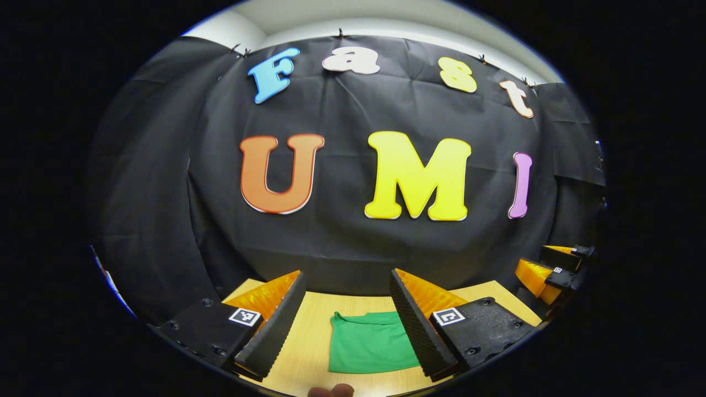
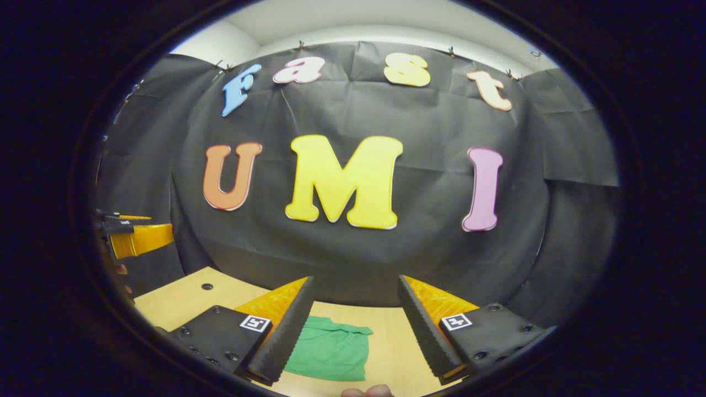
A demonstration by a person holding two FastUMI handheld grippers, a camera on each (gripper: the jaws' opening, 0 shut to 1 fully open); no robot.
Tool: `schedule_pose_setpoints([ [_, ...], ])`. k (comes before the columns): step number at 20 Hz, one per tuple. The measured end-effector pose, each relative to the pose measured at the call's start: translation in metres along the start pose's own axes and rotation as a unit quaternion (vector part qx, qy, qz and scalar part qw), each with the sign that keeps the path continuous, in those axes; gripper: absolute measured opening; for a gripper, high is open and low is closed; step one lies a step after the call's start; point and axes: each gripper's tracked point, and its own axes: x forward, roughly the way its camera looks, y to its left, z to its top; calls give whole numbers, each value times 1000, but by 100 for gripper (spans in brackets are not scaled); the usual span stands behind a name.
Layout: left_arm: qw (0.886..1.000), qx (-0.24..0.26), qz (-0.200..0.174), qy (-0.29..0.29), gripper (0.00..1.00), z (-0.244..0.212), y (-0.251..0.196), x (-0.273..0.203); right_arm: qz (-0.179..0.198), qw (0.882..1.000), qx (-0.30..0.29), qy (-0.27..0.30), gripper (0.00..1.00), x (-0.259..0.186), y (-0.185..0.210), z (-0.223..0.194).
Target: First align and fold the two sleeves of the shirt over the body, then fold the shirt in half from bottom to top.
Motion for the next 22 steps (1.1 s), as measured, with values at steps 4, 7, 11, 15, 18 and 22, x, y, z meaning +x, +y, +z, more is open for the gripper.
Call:
schedule_pose_setpoints([
  [4, 1000, -4, -1, -30, 97, 34, -9, -53, 6, 999, 10, -33, 93, -47, 15, 32],
  [7, 999, 1, -4, -43, 89, 43, -16, -79, 8, 998, 23, -57, 92, -74, 25, 50],
  [11, 998, 6, 3, -61, 97, 52, -20, -96, 10, 996, 4, -85, 92, -94, 36, 63],
  [15, 998, 0, 8, -59, 97, 44, -17, -105, 5, 996, -3, -87, 92, -110, 44, 56],
  [18, 998, 6, 17, -55, 97, 37, -12, -112, 2, 997, -12, -81, 93, -115, 44, 50],
  [22, 998, 2, 18, -52, 97, 35, -8, -112, 0, 997, -11, -74, 98, -114, 45, 47],
])
